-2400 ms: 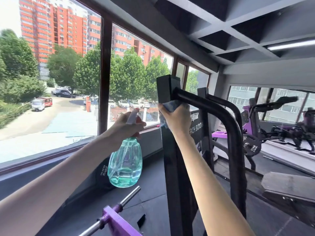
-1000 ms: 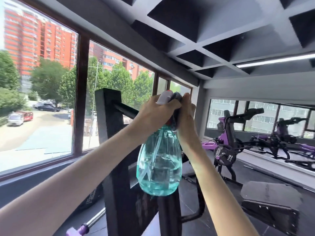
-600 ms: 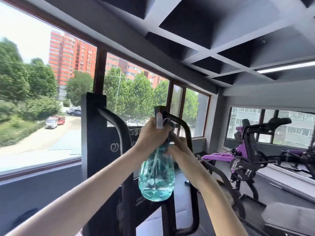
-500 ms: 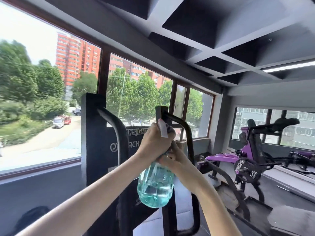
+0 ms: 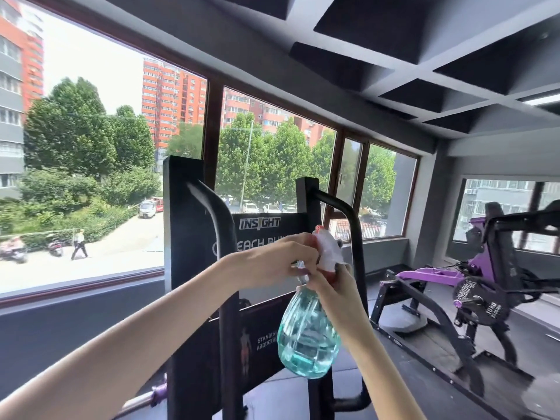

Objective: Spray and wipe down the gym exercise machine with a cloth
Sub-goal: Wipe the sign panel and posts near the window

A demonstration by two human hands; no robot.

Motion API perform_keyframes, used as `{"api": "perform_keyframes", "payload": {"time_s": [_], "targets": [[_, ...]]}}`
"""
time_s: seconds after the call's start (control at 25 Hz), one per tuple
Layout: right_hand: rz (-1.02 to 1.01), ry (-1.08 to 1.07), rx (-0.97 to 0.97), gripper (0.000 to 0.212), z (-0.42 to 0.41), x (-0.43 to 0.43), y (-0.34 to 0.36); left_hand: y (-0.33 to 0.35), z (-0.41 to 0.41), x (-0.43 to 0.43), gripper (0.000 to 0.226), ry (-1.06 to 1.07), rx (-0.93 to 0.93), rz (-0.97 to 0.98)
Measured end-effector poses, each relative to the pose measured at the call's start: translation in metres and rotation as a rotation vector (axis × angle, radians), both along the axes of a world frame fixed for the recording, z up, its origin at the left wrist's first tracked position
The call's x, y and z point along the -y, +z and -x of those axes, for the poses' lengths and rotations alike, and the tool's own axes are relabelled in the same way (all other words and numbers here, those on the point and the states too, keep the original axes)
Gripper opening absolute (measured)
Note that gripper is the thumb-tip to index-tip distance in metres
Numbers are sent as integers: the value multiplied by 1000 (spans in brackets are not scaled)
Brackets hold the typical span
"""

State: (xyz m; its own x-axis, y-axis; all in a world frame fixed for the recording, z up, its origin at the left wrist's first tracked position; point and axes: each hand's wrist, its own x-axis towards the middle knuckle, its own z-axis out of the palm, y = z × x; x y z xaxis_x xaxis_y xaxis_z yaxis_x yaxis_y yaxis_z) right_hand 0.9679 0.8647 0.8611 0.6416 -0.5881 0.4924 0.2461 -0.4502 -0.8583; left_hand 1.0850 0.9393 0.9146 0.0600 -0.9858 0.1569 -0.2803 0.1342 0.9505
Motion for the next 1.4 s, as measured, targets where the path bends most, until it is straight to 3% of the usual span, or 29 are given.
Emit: {"api": "perform_keyframes", "payload": {"time_s": [0.08, 0.24, 0.28, 0.4, 0.44, 0.52, 0.6, 0.76, 0.84, 1.0, 1.12, 1.24, 1.4], "targets": [[-61, 55, -32, 28, 6, 5, 8, 0, -10, 4, 30, 52, -50, 26], [-113, 137, -107, 37, 7, 8, 13, -4, -24, 13, 75, 303, 335, -38], [-103, 136, -125, 42, 3, 10, 12, -3, -27, 13, 68, 316, 427, -51], [-84, 152, -144, 43, -2, 10, 6, 5, -37, 17, 19, 375, 811, -88], [-86, 151, -153, 43, -2, 9, 3, 6, -38, 18, 17, 395, 984, -142], [-137, 171, -151, 50, -5, 18, -3, 4, -43, 20, 37, 460, 1225, -235], [-223, 156, -166, 49, -22, 30, -4, 1, -48, 20, 48, 534, 1230, -289], [-193, 158, -198, 38, -29, 45, -10, -3, -52, 21, 24, 696, 1400, -240], [-195, 114, -242, 6, -28, 46, -12, -4, -47, 20, 27, 776, 1559, -249], [-85, 100, -296, 39, -41, 71, -17, 2, -50, 15, 27, 919, 1878, -255], [-89, 105, -320, 30, -58, 87, -19, 12, -58, 9, 33, 1069, 1866, -296], [-48, 44, -339, 36, -70, 97, -26, 14, -61, 9, 31, 1124, 1639, -437], [5, 141, -308, 40, -75, 107, -31, 11, -52, 10, 29, 1135, 1782, -585]]}}
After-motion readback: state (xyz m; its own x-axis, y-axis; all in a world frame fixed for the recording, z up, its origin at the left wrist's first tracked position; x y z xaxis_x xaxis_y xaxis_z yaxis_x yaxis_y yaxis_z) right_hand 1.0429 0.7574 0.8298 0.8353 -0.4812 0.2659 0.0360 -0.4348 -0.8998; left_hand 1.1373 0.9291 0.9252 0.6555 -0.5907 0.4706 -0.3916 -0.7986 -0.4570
